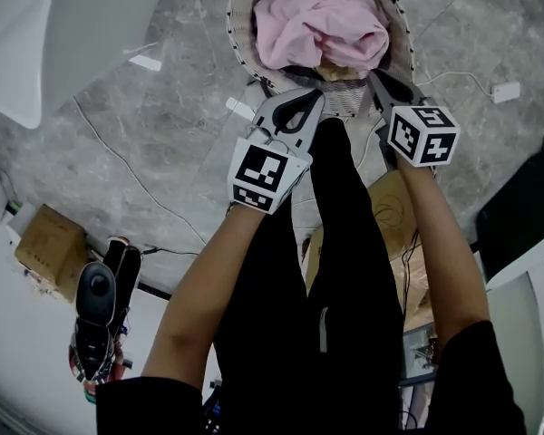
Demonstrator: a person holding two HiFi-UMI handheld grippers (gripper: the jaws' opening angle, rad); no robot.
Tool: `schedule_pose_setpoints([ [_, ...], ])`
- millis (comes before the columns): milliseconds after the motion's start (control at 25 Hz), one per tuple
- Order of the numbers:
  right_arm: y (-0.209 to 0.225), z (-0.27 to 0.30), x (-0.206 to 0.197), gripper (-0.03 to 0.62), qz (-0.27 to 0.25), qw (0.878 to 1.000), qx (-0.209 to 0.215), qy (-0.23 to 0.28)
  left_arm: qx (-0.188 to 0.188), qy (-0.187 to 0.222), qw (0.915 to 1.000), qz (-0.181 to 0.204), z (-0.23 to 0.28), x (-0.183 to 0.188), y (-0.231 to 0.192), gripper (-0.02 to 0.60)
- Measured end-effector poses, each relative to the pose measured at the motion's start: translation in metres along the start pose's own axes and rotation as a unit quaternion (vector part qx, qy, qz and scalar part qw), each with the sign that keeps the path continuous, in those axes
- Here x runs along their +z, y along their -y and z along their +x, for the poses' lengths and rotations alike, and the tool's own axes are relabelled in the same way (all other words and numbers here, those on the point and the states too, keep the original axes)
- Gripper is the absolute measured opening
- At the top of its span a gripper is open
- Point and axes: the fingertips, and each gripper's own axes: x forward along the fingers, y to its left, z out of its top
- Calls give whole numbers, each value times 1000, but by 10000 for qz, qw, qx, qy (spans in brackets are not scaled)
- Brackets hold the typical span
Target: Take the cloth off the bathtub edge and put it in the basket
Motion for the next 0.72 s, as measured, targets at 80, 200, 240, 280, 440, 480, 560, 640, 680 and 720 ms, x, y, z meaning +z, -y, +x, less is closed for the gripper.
schedule_pose_setpoints([
  [80, -4, -5, 23, 40, 14, 9998, 11, 192, 2, 48, 10000, 12, -5, 6, -1, 15],
  [200, -13, -12, 55, 40, -23, 9991, 59, 409, 60, 120, 9999, -15, -12, 16, -5, 15],
  [240, -17, -15, 66, 40, -64, 9988, 79, 475, 84, 144, 9999, -28, -15, 20, -7, 15],
  [280, -21, -18, 77, 40, -104, 9984, 104, 543, 106, 167, 9998, -40, -18, 24, -8, 15],
  [440, -38, -34, 121, 40, -225, 9958, 230, 857, 164, 220, 9996, -44, -26, 36, -13, 15],
  [480, -42, -38, 131, 40, -254, 9950, 252, 935, 181, 216, 9996, -34, -27, 39, -14, 15],
  [560, -48, -46, 148, 40, -290, 9936, 275, 1054, 207, 203, 9996, -23, -29, 42, -16, 17],
  [640, -53, -50, 160, 40, -287, 9928, 292, 1125, 218, 207, 9995, -40, -30, 44, -17, 15],
  [680, -55, -52, 164, 40, -274, 9925, 304, 1152, 224, 210, 9995, -43, -31, 46, -18, 15],
  [720, -56, -54, 168, 40, -255, 9921, 321, 1184, 231, 214, 9995, -43, -31, 47, -18, 15],
])
